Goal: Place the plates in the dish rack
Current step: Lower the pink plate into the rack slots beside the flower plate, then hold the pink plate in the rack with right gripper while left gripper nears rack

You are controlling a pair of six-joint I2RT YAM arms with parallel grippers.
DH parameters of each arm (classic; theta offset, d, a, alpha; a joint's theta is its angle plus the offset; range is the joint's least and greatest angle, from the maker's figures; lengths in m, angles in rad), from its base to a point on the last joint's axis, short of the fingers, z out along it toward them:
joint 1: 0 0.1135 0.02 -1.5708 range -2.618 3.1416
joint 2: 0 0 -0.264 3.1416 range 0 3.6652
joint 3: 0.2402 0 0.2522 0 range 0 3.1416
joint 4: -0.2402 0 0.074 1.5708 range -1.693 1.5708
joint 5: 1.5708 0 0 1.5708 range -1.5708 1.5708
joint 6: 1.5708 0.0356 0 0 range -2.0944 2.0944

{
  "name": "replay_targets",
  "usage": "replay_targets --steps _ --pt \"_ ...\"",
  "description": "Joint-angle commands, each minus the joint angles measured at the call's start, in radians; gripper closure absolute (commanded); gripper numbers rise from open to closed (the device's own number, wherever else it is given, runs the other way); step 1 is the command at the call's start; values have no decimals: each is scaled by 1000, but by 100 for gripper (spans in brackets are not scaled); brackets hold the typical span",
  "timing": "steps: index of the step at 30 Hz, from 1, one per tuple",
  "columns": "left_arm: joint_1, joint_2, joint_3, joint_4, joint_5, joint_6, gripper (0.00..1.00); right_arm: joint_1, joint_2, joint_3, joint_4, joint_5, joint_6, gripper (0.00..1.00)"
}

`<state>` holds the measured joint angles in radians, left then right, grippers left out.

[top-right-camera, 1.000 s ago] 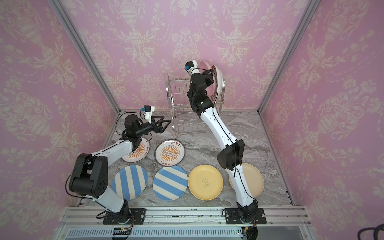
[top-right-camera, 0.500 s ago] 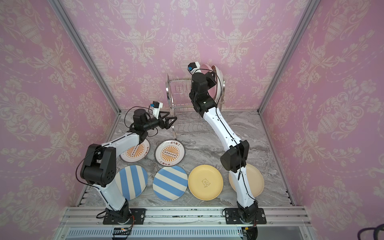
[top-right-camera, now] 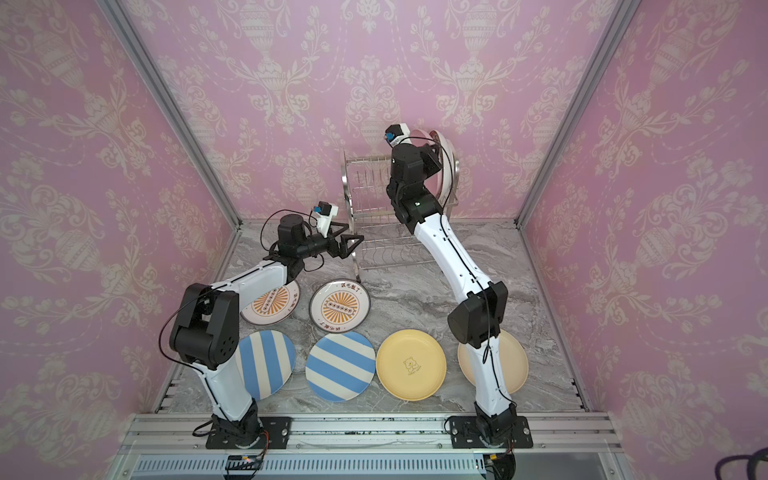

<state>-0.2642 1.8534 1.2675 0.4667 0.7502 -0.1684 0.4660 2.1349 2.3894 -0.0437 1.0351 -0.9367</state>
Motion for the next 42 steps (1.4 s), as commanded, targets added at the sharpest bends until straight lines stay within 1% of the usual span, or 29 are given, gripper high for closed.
replay_targets --steps 1,9,14,17,19,23,27,33,42 --pt "-53 -19 9 -35 47 29 1 -1 -69 -29 24 -15 39 100" --pt "-108 -90 -75 0 38 1 1 -1 -176 -134 87 -17 33 100" --pt "-136 -118 -105 9 39 -1 1 0 -195 -141 104 -30 36 100" --pt "-147 -123 -120 24 49 -21 1 -2 -192 -113 109 -33 29 100" --pt "-147 -127 -141 43 45 -34 1 -2 -185 -95 137 -29 -7 100" --pt "-143 -145 -157 -18 15 2 1 -3 -171 -96 215 -25 -79 100" --pt "-129 -168 -171 -15 -9 -11 1 -16 -157 -93 227 -22 -76 100" --pt "-106 -250 -207 -25 -43 4 1 -38 -120 -64 208 -21 -71 100" --pt "-77 -291 -238 -20 -45 0 1 -58 -92 -78 180 -26 -26 100"
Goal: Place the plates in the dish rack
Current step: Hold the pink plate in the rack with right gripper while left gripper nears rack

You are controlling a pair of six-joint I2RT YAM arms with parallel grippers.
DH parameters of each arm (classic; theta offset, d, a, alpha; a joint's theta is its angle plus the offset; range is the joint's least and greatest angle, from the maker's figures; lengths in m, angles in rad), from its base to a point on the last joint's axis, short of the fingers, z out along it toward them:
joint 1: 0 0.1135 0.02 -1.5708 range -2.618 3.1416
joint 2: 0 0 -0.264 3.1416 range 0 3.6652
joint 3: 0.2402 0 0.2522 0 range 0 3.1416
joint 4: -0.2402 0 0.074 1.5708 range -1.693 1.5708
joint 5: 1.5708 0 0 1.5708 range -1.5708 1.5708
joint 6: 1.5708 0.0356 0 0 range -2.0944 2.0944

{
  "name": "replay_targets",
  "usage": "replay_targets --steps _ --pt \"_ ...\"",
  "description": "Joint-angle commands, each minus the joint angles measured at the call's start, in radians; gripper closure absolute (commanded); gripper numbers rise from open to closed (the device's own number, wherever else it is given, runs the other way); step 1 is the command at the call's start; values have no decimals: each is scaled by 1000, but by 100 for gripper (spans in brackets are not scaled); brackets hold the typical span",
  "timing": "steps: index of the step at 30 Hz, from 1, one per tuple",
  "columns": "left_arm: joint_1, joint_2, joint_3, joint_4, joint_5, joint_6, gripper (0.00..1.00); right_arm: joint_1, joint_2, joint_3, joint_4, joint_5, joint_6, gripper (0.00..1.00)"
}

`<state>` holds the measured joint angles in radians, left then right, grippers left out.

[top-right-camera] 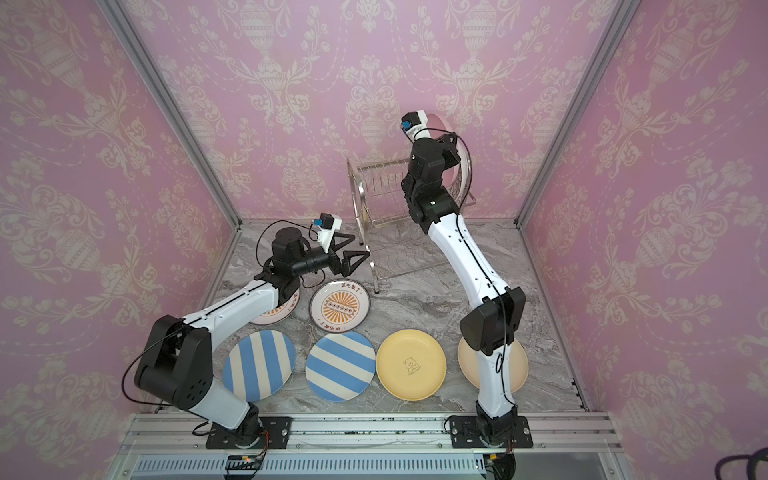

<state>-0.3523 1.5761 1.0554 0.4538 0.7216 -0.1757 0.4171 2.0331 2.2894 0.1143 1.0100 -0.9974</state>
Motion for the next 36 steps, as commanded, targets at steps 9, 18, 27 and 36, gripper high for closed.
replay_targets --steps 9,18,27,36 --pt "24 -3 -33 13 -9 -11 1 -30 36 29 -22 -14 75 100" --pt "36 5 -35 30 1 -26 1 -43 52 6 -25 -15 99 100" --pt "43 1 -39 28 -1 -26 1 -51 44 -41 -24 -20 125 100" --pt "48 -6 -40 20 -2 -22 1 -55 29 -85 -16 -18 137 97"
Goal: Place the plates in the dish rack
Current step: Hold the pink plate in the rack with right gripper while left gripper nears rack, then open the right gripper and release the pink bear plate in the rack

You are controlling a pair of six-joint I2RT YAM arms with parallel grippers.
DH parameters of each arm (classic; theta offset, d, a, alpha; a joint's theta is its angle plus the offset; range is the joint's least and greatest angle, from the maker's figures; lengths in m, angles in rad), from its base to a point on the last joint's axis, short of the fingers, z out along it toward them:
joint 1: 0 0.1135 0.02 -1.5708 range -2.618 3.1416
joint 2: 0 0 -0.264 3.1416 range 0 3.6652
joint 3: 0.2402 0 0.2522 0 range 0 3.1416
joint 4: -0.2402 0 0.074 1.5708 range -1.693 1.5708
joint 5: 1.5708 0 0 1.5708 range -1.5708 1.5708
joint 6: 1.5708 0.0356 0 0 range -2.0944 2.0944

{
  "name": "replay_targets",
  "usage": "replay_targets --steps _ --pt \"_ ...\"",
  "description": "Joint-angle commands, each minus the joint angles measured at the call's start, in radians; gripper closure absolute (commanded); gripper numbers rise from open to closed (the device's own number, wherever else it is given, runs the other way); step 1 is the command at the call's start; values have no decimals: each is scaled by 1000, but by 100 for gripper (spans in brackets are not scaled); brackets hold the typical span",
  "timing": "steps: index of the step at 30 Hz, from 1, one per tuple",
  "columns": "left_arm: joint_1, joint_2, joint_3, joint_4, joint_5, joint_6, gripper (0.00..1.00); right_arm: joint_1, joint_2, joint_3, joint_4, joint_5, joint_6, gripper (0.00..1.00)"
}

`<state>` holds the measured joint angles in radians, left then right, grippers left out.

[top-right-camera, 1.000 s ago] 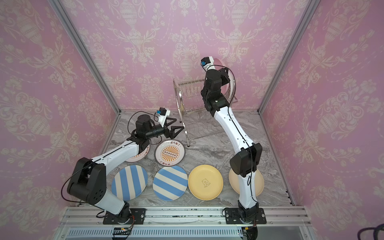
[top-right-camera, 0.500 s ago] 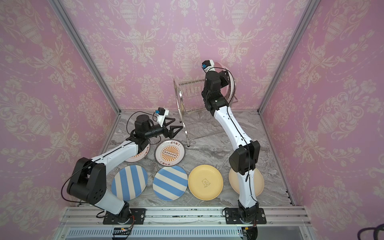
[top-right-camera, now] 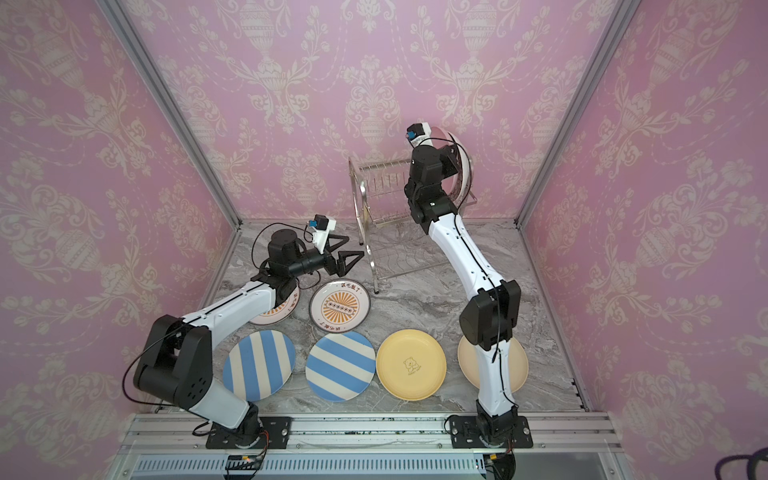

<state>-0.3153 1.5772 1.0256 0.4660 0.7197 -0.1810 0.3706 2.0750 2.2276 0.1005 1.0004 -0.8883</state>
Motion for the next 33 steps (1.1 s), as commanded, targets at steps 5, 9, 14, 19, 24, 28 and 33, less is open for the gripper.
replay_targets --steps 5,9,14,19,24,28,33 --pt "11 -16 -17 7 -2 -16 1 -6 -27 -26 -10 -8 30 83" --pt "12 -22 -19 11 7 -22 1 -4 -42 -32 -17 -6 34 81" --pt "11 -31 -25 9 7 -22 1 10 -53 -28 -25 -9 31 76" --pt "11 -45 -29 -3 4 -16 1 31 -66 -26 -16 -2 10 61" --pt "11 -62 -37 -20 -11 -1 1 33 -85 -28 -41 10 19 50" --pt "11 -62 -33 -28 -11 1 1 36 -106 -38 -50 20 15 41" --pt "11 -62 -29 -31 -11 0 1 34 -133 -57 -49 24 11 33"
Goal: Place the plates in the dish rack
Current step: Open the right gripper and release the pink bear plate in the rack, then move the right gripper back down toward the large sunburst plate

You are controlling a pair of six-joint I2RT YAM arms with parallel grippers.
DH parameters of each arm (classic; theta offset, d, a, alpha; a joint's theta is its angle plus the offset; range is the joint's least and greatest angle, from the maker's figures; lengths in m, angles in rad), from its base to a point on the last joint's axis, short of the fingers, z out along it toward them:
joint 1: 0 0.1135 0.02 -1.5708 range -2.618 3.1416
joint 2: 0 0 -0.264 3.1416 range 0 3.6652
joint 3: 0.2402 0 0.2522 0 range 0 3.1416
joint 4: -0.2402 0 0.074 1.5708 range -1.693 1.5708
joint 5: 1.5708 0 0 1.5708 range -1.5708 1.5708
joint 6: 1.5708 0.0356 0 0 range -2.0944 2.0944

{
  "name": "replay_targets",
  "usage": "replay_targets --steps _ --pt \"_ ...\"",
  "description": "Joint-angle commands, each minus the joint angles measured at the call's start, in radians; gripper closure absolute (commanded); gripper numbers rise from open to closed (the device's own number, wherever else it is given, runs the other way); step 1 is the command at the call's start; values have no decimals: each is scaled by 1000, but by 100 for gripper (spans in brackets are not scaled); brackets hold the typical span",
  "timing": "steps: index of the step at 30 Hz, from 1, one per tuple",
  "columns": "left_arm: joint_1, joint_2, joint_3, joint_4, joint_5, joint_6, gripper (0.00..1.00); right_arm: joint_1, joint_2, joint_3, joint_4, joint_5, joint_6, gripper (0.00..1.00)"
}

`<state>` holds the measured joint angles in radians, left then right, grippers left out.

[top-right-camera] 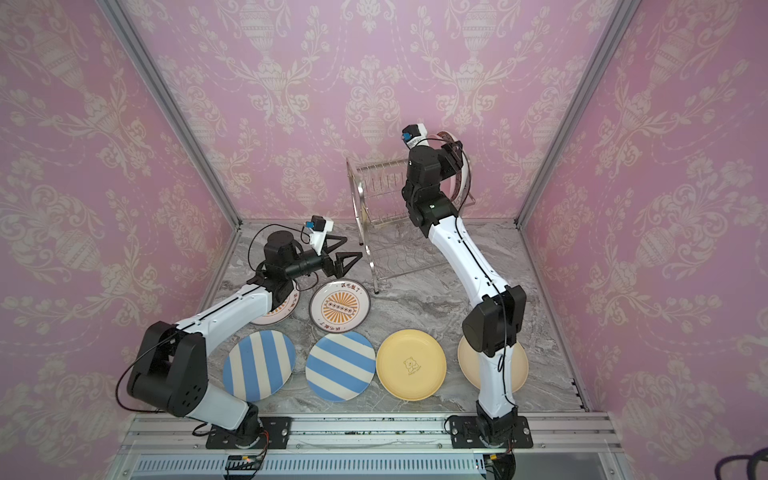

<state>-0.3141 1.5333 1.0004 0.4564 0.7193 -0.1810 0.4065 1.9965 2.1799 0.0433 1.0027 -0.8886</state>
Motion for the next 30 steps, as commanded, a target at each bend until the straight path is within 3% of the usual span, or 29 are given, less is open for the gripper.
replay_targets --steps 1,10,14,18,20,23,27,30 --pt "10 -18 -3 -23 -13 0 1 0 -59 -9 5 23 11 33" --pt "15 -24 -8 -48 -50 -1 1 15 -141 -64 -68 -9 95 24" --pt "21 -40 -14 -77 -89 -12 1 46 -227 -76 -265 -52 265 21" --pt "31 -66 -9 -157 -162 -7 1 88 -409 -214 -397 -100 476 17" --pt "38 -84 -17 -194 -220 -15 1 111 -549 -343 -509 -194 662 15" --pt "63 -103 -35 -223 -268 -61 1 117 -765 -585 -622 -448 976 15" --pt "112 -130 -44 -258 -268 -139 1 132 -1010 -961 -603 -750 1271 20" --pt "115 -169 -50 -321 -312 -118 1 187 -1139 -1270 -500 -848 1455 25"
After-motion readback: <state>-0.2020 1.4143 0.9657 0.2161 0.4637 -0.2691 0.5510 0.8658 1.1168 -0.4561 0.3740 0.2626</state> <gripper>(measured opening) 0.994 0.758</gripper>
